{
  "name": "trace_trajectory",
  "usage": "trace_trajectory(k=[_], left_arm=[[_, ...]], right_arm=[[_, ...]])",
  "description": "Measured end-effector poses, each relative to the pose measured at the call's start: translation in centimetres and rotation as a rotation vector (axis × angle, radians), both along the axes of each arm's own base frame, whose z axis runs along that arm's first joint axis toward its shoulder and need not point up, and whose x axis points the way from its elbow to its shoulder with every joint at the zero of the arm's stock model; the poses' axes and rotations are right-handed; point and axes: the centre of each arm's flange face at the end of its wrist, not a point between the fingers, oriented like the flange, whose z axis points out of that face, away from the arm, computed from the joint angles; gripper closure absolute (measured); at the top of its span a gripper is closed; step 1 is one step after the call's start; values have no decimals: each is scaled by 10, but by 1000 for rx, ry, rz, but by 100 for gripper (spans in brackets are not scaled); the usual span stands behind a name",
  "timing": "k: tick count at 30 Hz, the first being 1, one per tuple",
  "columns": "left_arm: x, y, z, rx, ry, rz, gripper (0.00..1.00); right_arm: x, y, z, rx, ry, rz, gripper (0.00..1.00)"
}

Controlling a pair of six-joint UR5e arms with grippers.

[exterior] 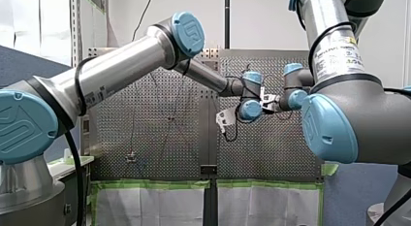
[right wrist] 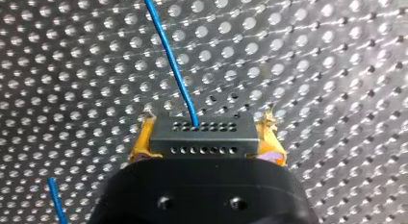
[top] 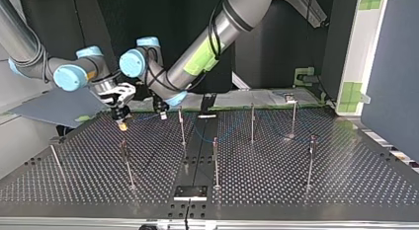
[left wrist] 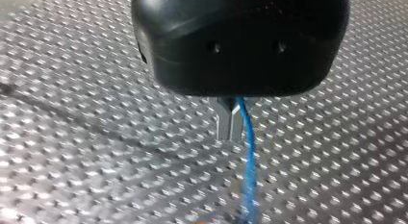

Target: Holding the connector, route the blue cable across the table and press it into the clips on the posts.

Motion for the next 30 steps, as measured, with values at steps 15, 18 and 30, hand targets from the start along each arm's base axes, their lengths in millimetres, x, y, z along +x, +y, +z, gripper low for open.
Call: trace_trajectory(k=[15,18,30], left_arm=[[-16,2,68,-44,-40,18,100],[-20,2,81,-53,-49,17,100],[-34,3,123,-77,-77,15,100]], right_arm=[[-3,0,93,-54,-24,-9,100],[-5,5,108,-56,-27,-10,100],[-6,33,168,-94,-39,-3,100]])
